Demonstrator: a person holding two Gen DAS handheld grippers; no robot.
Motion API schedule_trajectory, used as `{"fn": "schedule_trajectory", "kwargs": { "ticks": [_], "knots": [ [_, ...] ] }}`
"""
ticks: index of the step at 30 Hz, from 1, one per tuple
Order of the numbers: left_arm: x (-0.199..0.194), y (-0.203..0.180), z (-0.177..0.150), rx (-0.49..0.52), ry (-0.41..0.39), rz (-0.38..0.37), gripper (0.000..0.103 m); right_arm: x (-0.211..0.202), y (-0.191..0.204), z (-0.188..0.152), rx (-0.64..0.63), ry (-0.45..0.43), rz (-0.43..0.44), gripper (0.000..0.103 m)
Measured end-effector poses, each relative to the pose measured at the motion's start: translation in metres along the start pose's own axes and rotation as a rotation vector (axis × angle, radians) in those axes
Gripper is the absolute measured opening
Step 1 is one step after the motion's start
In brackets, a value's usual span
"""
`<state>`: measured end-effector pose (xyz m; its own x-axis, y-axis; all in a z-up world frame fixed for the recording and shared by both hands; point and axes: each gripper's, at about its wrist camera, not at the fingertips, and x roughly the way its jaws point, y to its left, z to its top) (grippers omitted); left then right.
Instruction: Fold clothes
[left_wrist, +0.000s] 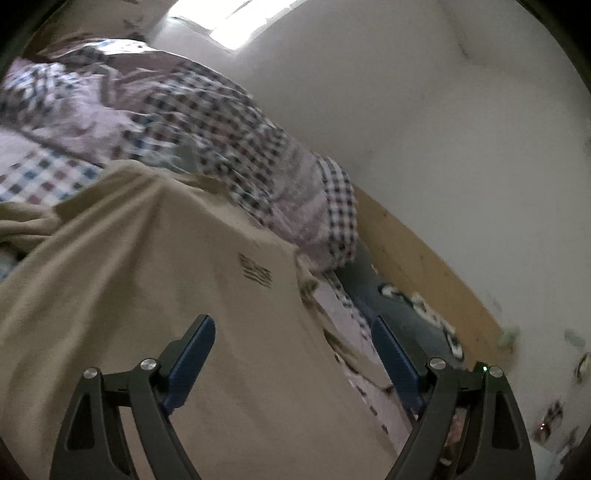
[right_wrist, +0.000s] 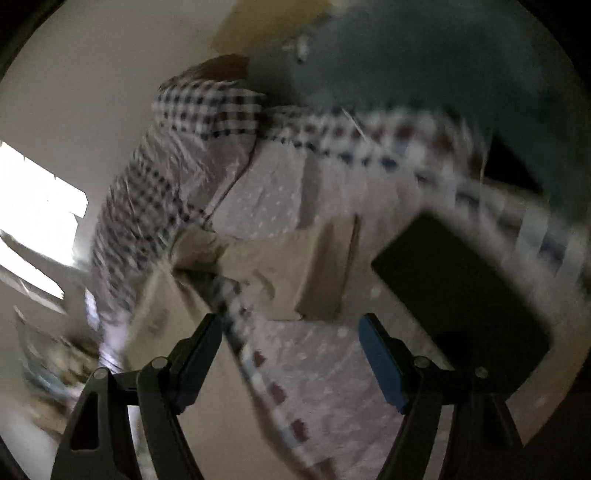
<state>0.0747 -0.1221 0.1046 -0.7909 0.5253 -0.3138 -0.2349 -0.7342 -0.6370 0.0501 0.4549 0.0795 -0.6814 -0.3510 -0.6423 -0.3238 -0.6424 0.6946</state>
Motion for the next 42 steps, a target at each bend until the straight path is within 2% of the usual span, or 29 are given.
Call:
{"fn": "schedule_trajectory", "kwargs": {
  "ticks": [5,7,8,13,17,21,26,29,35,37,39,42],
  "knots": [
    [0.024,-0.02,-0.013,0.016,0.052,-0.029,0.089,0.022,-0.014,-0.011,0.151,-0.023,0.14,0.08],
    [0.034,-0.031,-0.017,0.023,0.081,-0.039,0.089,0.024,-0.013,-0.012,0.172,-0.057,0.16,0.08],
    [0.039,-0.041,-0.02,0.055,0.098,-0.034,0.089,0.018,-0.011,-0.011,0.138,-0.097,0.133,0.08],
    [0.06,-0.106,-0.047,0.34,0.153,0.022,0.089,-0.012,0.0,0.0,-0.035,-0.281,-0.038,0.08],
    [0.081,-0.158,-0.084,0.583,0.153,0.101,0.089,-0.031,0.007,0.01,-0.156,-0.399,-0.192,0.08],
    [0.109,-0.203,-0.116,0.803,0.147,0.157,0.089,-0.047,-0.004,0.022,-0.156,-0.441,-0.203,0.08],
    [0.153,-0.258,-0.156,1.059,0.114,0.186,0.089,-0.068,-0.026,0.036,-0.078,-0.487,-0.197,0.08],
    [0.176,-0.273,-0.18,1.222,0.103,0.203,0.089,-0.078,-0.041,0.043,-0.027,-0.498,-0.181,0.08],
    [0.221,-0.294,-0.23,1.554,0.088,0.236,0.072,-0.091,-0.063,0.051,0.067,-0.508,-0.121,0.08],
    [0.232,-0.298,-0.245,1.646,0.096,0.234,0.062,-0.094,-0.07,0.054,0.093,-0.51,-0.102,0.08],
    [0.24,-0.297,-0.252,1.704,0.103,0.237,0.057,-0.096,-0.076,0.055,0.12,-0.51,-0.086,0.08],
    [0.251,-0.295,-0.261,1.791,0.115,0.243,0.057,-0.099,-0.086,0.057,0.16,-0.509,-0.058,0.08]
  ]
}}
